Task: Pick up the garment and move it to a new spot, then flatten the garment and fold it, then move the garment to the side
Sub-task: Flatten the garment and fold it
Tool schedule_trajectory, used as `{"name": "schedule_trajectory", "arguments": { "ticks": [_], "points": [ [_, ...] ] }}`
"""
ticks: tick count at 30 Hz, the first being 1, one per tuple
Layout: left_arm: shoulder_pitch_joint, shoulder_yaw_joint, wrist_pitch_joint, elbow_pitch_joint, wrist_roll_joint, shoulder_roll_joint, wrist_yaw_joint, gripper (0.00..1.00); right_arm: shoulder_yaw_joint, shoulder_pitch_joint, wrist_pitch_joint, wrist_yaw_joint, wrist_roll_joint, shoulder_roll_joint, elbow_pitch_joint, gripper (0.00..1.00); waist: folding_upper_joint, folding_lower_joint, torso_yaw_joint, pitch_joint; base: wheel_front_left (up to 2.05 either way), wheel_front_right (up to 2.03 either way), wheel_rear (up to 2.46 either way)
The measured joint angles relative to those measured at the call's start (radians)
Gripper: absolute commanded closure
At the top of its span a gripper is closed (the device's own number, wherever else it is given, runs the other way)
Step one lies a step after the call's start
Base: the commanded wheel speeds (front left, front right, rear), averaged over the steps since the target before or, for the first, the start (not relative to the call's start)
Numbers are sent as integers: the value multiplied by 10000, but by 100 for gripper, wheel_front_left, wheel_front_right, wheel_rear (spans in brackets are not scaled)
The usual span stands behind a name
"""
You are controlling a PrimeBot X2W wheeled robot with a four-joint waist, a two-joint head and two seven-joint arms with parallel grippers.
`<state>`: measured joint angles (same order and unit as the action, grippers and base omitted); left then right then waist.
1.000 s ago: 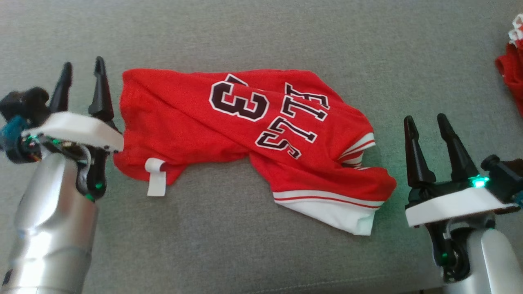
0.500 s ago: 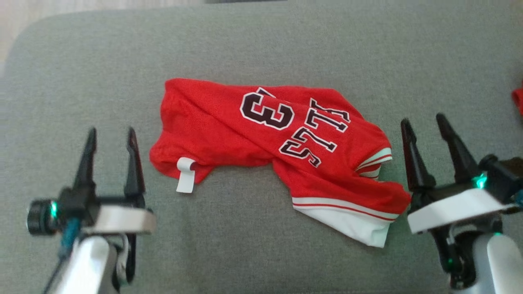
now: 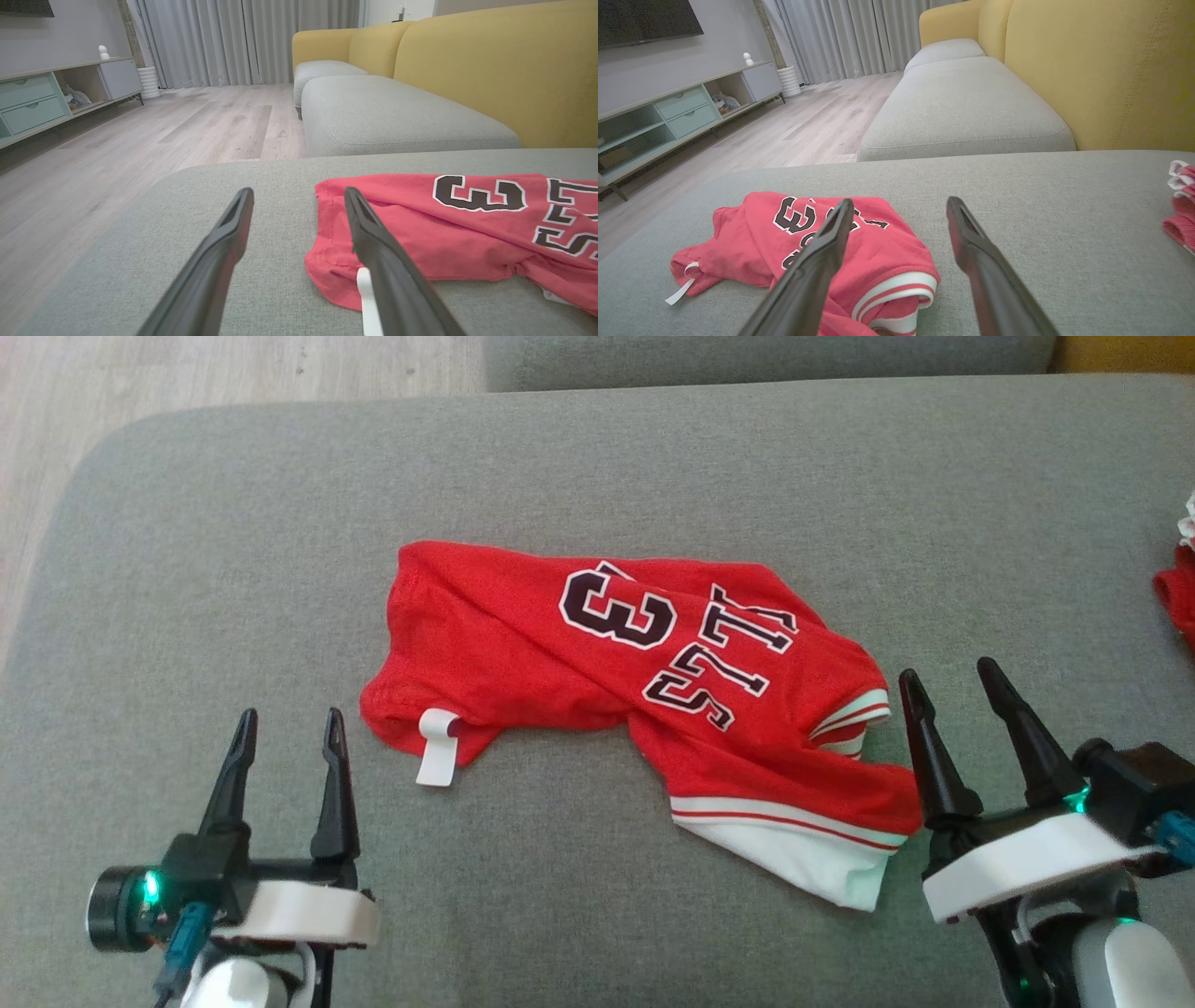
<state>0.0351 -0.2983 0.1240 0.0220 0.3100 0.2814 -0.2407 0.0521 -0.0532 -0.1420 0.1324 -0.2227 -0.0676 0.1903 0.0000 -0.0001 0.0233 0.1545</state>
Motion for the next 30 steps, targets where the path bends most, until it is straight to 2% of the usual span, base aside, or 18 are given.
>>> {"name": "schedule_trajectory", "arguments": {
  "ticks": [6,9,13,19,25,26,27,28,30],
  "points": [
    [-1,-4,-84,-136,90,71,-29,0,-155,-107,-414,0,-6,94,-215,0,0,1,-82,86,0,0,0],
    [9,-109,-82,-196,88,69,-27,0,-259,-1033,-959,0,-167,140,-871,0,0,1,-29,209,0,0,0],
    [21,-192,-77,-201,88,58,-40,0,109,-1785,-1149,0,-529,230,-1317,0,0,1,-15,383,0,0,0],
    [104,-221,-56,-86,104,23,-58,0,527,-1371,-1087,0,-1037,232,-1783,0,0,1,-43,515,0,0,0],
    [279,-242,92,63,180,-4,-52,0,686,-477,-786,0,-938,228,-2406,0,0,2,-44,559,0,0,0],
    [280,-249,96,75,186,-17,-50,0,721,-350,-786,0,-938,230,-2548,33,0,2,-38,564,0,0,0],
    [280,-259,98,81,221,-33,-50,0,734,-244,-780,0,-938,228,-2669,85,0,2,-35,570,0,0,0],
    [283,-263,104,88,249,-38,-48,0,736,-127,-773,0,-940,228,-2778,100,0,2,-34,577,0,0,0],
    [296,-280,107,102,247,-44,-44,0,732,-39,-763,0,-938,228,-2878,100,0,2,-26,576,0,0,0]
  ]
}}
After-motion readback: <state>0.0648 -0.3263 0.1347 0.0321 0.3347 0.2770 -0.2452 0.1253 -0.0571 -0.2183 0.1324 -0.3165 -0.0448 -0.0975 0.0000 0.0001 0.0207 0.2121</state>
